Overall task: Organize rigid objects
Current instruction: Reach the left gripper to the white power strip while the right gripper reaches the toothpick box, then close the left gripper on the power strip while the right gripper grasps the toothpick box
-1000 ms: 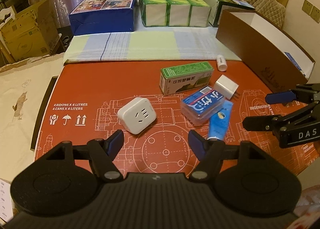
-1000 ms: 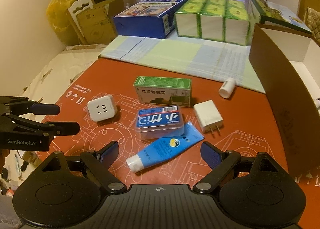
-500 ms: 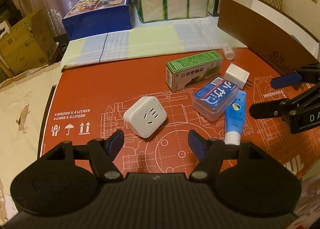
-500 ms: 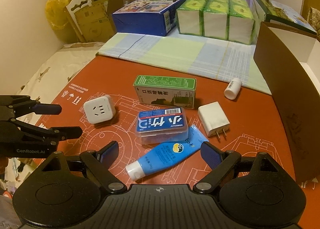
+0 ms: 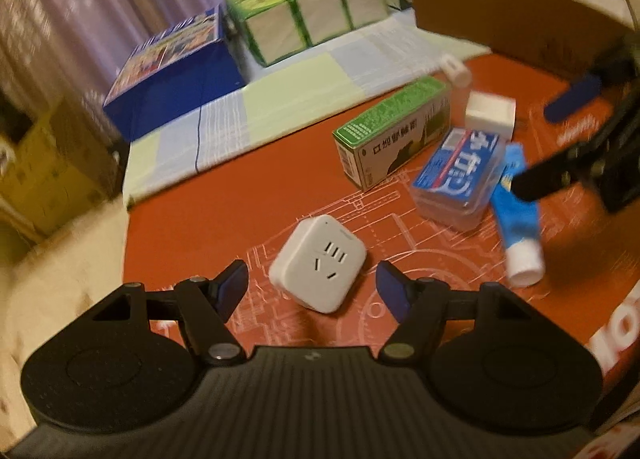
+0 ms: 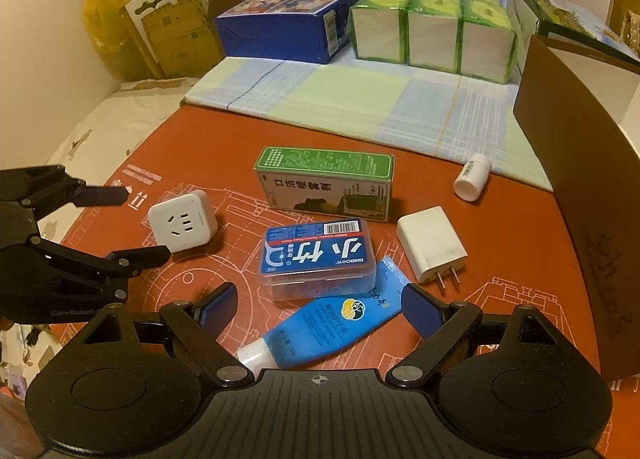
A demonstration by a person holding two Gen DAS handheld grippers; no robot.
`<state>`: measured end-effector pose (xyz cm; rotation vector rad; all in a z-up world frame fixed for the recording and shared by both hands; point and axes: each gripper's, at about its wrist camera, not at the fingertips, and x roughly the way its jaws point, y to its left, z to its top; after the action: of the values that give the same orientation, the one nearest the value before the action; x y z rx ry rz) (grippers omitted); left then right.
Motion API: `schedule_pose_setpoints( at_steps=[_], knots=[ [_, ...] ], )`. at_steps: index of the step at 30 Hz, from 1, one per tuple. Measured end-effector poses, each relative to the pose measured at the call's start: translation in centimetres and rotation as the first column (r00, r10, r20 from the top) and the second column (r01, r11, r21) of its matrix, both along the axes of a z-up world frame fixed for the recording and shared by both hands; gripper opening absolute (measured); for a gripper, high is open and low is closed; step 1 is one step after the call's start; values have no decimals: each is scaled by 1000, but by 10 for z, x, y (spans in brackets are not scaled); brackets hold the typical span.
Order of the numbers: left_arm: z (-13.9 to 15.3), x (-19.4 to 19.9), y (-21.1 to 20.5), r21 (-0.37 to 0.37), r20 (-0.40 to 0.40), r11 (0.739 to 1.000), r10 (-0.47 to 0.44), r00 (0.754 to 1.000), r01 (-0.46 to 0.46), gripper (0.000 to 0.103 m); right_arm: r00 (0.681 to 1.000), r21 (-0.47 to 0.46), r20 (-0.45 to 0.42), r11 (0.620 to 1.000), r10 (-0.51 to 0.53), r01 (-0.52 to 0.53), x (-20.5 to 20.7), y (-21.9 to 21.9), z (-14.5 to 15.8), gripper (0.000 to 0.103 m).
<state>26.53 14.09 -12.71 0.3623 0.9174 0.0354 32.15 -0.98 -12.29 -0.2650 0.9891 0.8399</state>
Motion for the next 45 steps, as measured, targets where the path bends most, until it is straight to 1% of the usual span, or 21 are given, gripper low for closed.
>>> schedule_pose_setpoints(
  at_steps=[5, 7, 10, 13, 15, 17, 21, 22, 24, 26, 28, 30, 32, 34, 37, 39, 45],
  knots=[
    [-20, 4, -9, 114, -17, 990, -85, 996, 87, 67, 1000, -3, -12, 1000, -6, 6, 5, 3, -4, 87],
    [-27, 5, -12, 147, -19, 982, -114, 993, 115, 67, 1000, -5, -17, 1000, -10, 10, 6, 5, -5, 87],
    [-33, 7, -16, 178, -17, 973, -146, 989, 146, 67, 1000, -9, -23, 1000, -15, 15, 8, 6, -7, 87],
    [-37, 10, -17, 194, -17, 966, -172, 985, 172, 65, 1000, -10, -26, 1000, -16, 16, 9, 8, -8, 87],
    [-40, 13, -15, 197, -24, 964, -178, 984, 180, 58, 1000, -12, -26, 1000, -16, 16, 10, 9, -8, 87],
    [-42, 15, -13, 192, -33, 963, -185, 982, 188, 58, 1000, -12, -27, 1000, -16, 16, 10, 9, -8, 87],
    [-44, 16, -9, 186, -45, 960, -204, 978, 208, 53, 999, -14, -30, 1000, -16, 15, 12, 12, -9, 87],
    [-42, 16, -8, 178, -44, 962, -202, 978, 207, 53, 999, -15, -30, 1000, -14, 13, 13, 13, -9, 87],
    [-37, 19, -1, 116, -37, 978, -173, 984, 176, 51, 1000, -16, -30, 1000, -6, 6, 13, 15, -10, 87],
    [-29, 22, 9, 21, -36, 992, -120, 992, 121, 49, 1000, -18, -31, 1000, 2, -2, 14, 17, -11, 87],
    [-22, 25, 22, -84, -47, 995, -53, 997, 49, 48, 999, -18, -34, 1000, 12, -13, 15, 19, -12, 87],
    [-17, 28, 33, -174, -66, 985, 12, 998, -23, 48, 999, -23, -34, 999, 21, -22, 16, 21, -14, 87],
    [-13, 30, 41, -234, -93, 968, 70, 993, -90, 48, 999, -30, -31, 999, 34, -35, 16, 24, -16, 87],
    [-11, 32, 48, -286, -120, 946, 124, 985, -154, 48, 998, -41, -28, 998, 49, -50, 16, 27, -18, 87],
    [-9, 34, 54, -340, -160, 911, 188, 969, -232, 48, 998, -62, -20, 996, 61, -62, 17, 33, -22, 87],
    [-8, 36, 56, -356, -174, 895, 218, 960, -267, 48, 998, -87, -10, 994, 65, -66, 17, 38, -26, 87],
    [-8, 39, 56, -348, -177, 893, 238, 955, -287, 48, 997, -121, -6, 989, 82, -82, 20, 50, -37, 87]
  ],
)
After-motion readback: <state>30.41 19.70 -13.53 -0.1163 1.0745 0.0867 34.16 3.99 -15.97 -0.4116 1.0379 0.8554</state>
